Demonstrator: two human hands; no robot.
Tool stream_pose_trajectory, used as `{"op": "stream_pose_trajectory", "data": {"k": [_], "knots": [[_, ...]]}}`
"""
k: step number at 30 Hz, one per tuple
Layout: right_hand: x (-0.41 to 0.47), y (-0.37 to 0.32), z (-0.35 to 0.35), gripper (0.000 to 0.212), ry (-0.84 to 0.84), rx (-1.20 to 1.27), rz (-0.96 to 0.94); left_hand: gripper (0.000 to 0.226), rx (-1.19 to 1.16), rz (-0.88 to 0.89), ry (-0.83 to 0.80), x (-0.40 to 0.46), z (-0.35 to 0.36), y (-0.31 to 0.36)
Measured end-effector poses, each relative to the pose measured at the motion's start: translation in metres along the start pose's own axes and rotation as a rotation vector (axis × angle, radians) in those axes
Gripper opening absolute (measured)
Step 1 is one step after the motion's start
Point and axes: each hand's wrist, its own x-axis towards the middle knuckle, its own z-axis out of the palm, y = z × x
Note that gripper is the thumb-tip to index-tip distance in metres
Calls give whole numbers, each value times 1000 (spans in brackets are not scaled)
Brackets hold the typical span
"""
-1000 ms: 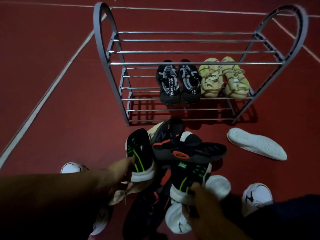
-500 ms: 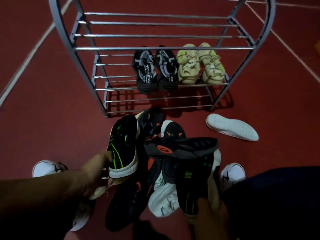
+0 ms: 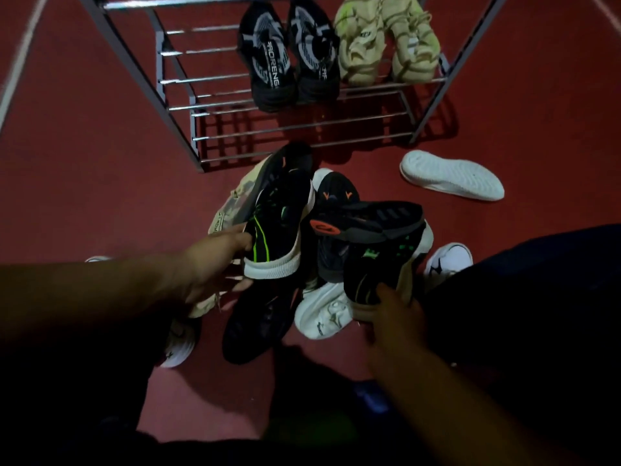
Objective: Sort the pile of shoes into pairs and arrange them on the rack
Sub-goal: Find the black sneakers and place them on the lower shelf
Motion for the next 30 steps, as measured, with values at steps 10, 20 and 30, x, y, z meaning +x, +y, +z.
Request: {"op": "stream_pose_trajectory", "data": {"k": [10,20,30], "knots": [[-48,-41,-17,70,21,54,-234,22,-104,-6,33,2,2,2],[-57,-60,-14,50,-8,24,-510,29,-147,100,110,17,-11,-4],[-29,-16,81,38,-228,-157,-336,26,-166,192,349,21,-10,-8]]}}
